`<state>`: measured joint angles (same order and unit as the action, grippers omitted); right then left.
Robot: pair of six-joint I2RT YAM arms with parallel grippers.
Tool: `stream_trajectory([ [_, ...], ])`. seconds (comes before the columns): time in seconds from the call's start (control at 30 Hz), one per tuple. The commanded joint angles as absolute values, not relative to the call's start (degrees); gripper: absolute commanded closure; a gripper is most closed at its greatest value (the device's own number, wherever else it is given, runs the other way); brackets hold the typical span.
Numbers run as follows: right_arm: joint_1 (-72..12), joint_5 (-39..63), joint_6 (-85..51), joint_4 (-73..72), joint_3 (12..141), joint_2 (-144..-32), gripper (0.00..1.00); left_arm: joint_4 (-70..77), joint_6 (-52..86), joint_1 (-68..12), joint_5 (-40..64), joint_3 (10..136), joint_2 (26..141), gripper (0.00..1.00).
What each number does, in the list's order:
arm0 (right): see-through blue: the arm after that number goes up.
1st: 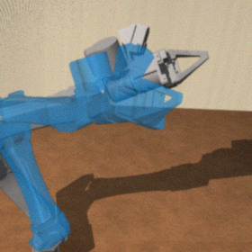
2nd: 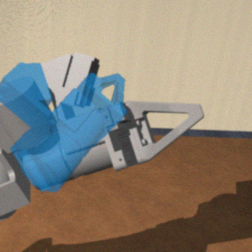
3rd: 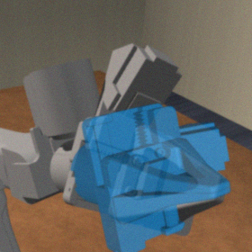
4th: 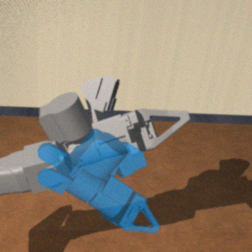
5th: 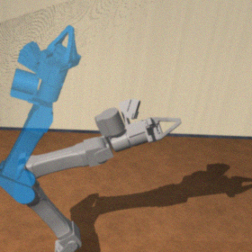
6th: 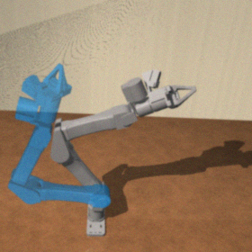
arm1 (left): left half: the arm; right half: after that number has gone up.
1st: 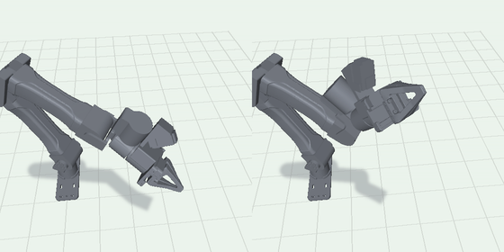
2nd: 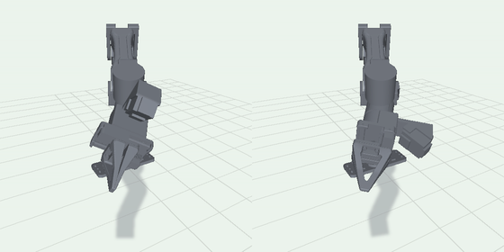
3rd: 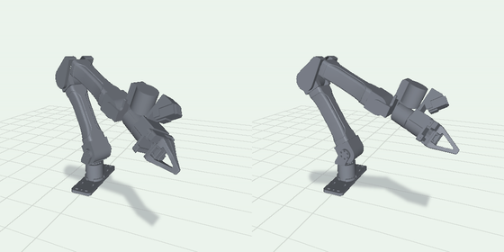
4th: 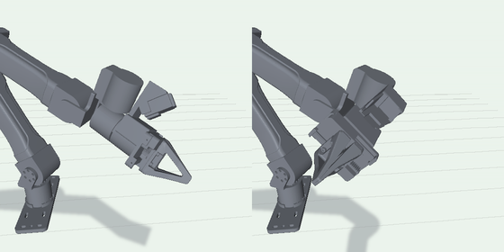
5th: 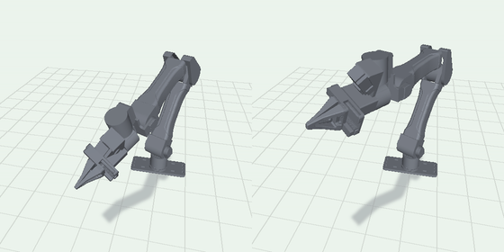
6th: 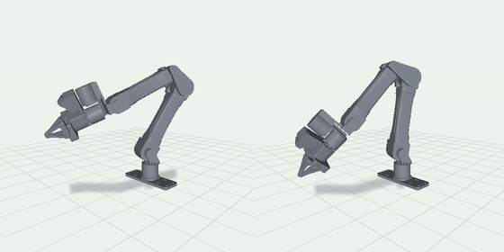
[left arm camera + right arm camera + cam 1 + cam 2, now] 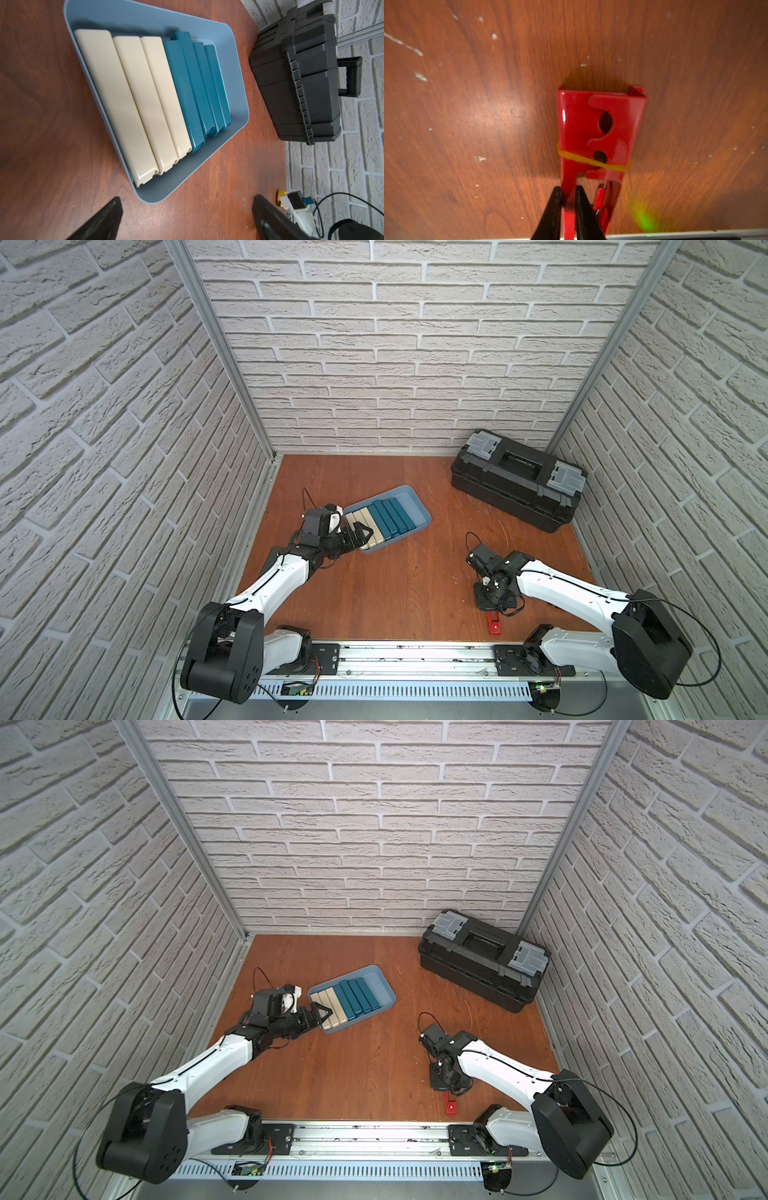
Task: Put the pruning pliers into the storage box
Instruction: Pick up the pruning pliers from the center of the board.
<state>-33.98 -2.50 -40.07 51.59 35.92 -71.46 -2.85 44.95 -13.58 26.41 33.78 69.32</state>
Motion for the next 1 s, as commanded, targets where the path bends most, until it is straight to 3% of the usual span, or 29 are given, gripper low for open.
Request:
stream_trajectory([
  [0.0, -34.46, -2.64, -39.76, 51.42, 37.27, -71.94, 0.85, -1.85, 43.76, -13.89, 26.86, 33.31, 69.61, 0.02],
  [0.47, -34.52, -1.85, -38.24, 49.75, 38.36, -74.24, 0.97, -2.29, 43.95, -13.85, 26.45, 32.52, 68.41, 0.02],
  [0.97, -34.54, -3.83, -31.42, 53.92, 53.53, -77.8, 0.97, -2.0, 44.13, -13.83, 25.58, 32.21, 69.16, 0.02],
])
